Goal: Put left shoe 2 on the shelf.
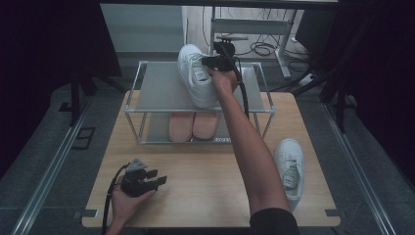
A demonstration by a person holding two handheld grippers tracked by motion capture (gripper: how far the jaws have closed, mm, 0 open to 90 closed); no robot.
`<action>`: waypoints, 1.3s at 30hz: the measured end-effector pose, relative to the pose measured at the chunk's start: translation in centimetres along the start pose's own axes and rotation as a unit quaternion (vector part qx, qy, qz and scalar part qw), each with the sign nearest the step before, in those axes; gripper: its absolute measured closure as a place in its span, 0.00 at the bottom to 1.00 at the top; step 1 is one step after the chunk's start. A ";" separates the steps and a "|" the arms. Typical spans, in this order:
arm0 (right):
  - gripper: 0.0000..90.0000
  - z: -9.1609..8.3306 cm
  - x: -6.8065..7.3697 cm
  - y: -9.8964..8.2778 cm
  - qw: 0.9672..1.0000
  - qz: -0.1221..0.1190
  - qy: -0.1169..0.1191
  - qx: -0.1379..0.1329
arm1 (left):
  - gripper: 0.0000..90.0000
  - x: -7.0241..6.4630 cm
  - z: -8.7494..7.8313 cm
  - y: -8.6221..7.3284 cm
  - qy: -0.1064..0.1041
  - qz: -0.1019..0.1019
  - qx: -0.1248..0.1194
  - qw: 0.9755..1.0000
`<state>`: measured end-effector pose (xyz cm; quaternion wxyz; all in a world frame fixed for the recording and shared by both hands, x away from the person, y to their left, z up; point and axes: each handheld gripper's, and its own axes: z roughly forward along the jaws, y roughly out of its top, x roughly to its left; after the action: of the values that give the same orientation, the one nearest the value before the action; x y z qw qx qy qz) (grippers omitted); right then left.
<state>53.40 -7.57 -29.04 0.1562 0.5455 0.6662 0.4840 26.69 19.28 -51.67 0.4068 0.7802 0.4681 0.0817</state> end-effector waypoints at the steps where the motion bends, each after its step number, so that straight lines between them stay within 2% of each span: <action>1: 0.89 0.2 0.0 0.0 1.000 0.006 -0.002 -0.001 | 0.56 0.0 0.0 0.0 0.001 -0.001 0.000 1.000; 3: 0.89 0.7 0.0 -0.1 1.000 0.019 -0.010 -0.009 | 0.56 0.1 0.0 0.0 0.000 0.001 -0.001 1.000; 6: 0.88 1.4 0.1 -0.5 0.999 0.023 -0.022 -0.012 | 0.56 0.2 -0.1 -0.1 0.001 -0.004 0.001 1.000; 10: 0.84 2.4 -0.2 -1.3 0.999 0.017 -0.029 0.004 | 0.56 0.2 0.0 -0.1 0.001 0.000 0.001 1.000; 11: 0.82 2.4 -0.4 -1.4 1.000 0.019 -0.024 -0.001 | 0.56 0.2 0.0 -0.1 0.000 -0.001 0.001 1.000; 13: 0.70 2.3 -0.9 -1.4 1.000 0.020 -0.001 -0.003 | 0.56 0.2 0.1 -0.1 0.000 0.000 0.002 1.000; 15: 0.64 1.9 -1.1 -1.2 1.000 0.018 0.014 -0.005 | 0.56 0.1 0.1 -0.1 0.001 0.001 0.003 1.000; 20: 0.59 -0.3 -0.9 -0.8 0.999 -0.027 0.017 -0.020 | 0.56 -0.1 0.2 -0.1 0.001 0.003 0.006 1.000; 24: 0.65 -2.4 -1.4 -1.2 0.998 -0.047 0.030 -0.034 | 0.56 -0.1 0.3 -0.1 0.001 0.009 0.006 1.000; 25: 0.66 -2.9 -1.5 -1.4 0.997 -0.053 0.035 -0.032 | 0.56 -0.2 0.3 -0.1 0.002 0.005 0.005 1.000; 30: 0.73 -4.9 -2.4 -2.7 0.996 -0.082 0.045 -0.017 | 0.55 -0.4 0.4 0.0 0.002 0.010 0.006 1.000; 39: 0.91 -6.6 -4.5 -5.5 0.994 -0.094 0.050 -0.005 | 0.55 -0.6 0.5 0.0 0.002 0.011 0.007 1.000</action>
<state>46.99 -14.32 -31.78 0.1702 0.4551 0.7188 0.4973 26.53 18.52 -51.84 0.3990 0.7881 0.4610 0.0846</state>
